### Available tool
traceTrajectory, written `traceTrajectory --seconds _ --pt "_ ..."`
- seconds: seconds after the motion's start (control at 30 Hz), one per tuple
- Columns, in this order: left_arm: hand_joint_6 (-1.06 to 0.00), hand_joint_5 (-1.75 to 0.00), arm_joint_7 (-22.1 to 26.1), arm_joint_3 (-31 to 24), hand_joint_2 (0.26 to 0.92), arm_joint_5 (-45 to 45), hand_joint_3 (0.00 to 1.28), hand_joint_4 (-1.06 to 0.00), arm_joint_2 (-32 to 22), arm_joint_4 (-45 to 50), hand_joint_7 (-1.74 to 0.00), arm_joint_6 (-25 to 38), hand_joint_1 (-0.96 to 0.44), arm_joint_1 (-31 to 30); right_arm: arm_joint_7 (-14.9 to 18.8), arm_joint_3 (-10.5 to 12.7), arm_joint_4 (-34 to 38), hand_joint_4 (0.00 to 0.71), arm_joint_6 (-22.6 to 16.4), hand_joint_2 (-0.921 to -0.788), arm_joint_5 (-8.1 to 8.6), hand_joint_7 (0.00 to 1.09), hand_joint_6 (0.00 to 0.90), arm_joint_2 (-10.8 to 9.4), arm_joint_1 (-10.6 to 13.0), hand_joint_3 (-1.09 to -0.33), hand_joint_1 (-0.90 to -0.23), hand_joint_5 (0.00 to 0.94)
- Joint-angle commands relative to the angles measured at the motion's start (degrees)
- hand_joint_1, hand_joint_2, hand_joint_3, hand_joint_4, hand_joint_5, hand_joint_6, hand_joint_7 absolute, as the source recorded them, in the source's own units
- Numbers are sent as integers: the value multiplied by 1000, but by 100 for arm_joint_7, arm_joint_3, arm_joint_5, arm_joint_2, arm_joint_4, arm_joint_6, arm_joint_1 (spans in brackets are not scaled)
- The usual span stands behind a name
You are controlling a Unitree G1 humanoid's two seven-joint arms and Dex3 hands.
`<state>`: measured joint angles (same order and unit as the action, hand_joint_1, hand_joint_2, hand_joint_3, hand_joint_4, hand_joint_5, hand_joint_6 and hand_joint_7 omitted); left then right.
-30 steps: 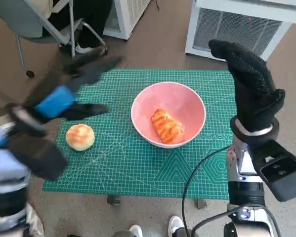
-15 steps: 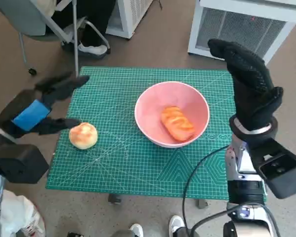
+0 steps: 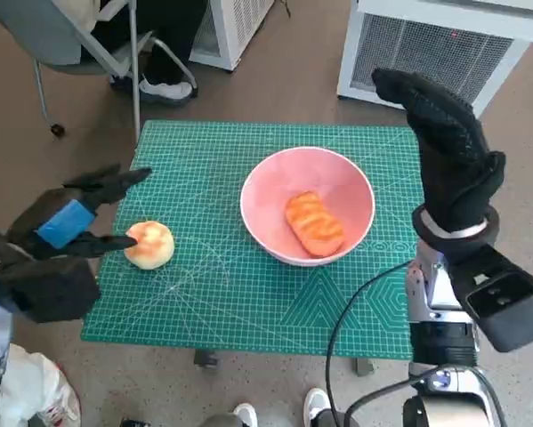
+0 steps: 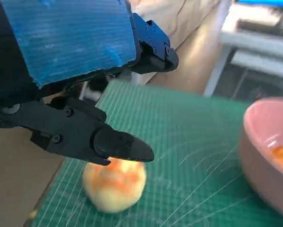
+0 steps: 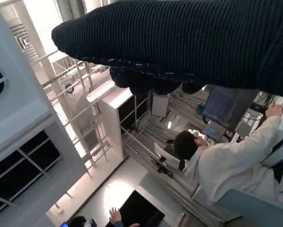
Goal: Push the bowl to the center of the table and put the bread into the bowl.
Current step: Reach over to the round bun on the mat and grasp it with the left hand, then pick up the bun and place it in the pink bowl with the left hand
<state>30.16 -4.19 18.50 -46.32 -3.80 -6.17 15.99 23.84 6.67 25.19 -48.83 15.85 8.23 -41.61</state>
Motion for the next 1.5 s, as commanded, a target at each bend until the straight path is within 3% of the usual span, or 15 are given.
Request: traceTrajectory --seconds 0.03,0.47,0.8,0.9,0.93,1.0,1.03,1.13,1.23,1.5 --pt "-388 -2 100 356 885 163 1 -261 60 -352 -29 242 -389 156 94 -7 109 -1 8 -921 21 633 -1 39 -4 -786 -550 499" --pt "-436 -19 465 1256 847 667 4 -312 233 -1191 -40 1252 -193 818 187 -3 80 -1 -8 -921 74 633 -1 59 9 -783 -553 499" --pt "-629 -65 89 1519 878 824 15 -568 404 -1684 -118 1173 -61 930 170 1 102 -1 -55 -921 22 634 -1 64 2 -782 -548 501" --pt "-633 -51 -57 1576 900 871 9 -684 423 -1871 -310 1033 -41 975 159 -2 95 -1 -68 -921 3 634 -1 63 9 -783 -546 501" --pt "-595 -50 -108 1592 907 883 7 -731 424 -1940 -467 973 -36 991 158 -2 95 -1 -69 -921 2 634 -1 64 10 -784 -545 501" --pt "-566 -84 -188 1610 914 889 100 -811 417 -2041 -910 862 -190 1013 158 -1 93 -1 -70 -921 5 635 -1 65 13 -786 -544 501" --pt "-545 -486 -219 1616 916 888 125 -724 412 -2083 -1076 813 -122 1023 158 -1 93 -1 -70 -921 6 635 -1 66 14 -787 -544 502" --pt "-519 -972 -290 1594 919 855 153 -626 383 -2132 -1270 681 -40 1066 153 1 89 -1 -71 -921 -2 635 -1 72 22 -789 -543 502" --pt "-532 -1109 -278 1534 920 796 144 -615 349 -2043 -1314 647 -13 1101 146 3 89 -1 -77 -921 -12 635 -1 77 29 -790 -543 502" --pt "-556 -1128 -152 1141 920 544 126 -629 250 -1023 -1339 729 0 1130 109 12 76 -1 -85 -921 -43 636 -1 74 44 -796 -545 501"
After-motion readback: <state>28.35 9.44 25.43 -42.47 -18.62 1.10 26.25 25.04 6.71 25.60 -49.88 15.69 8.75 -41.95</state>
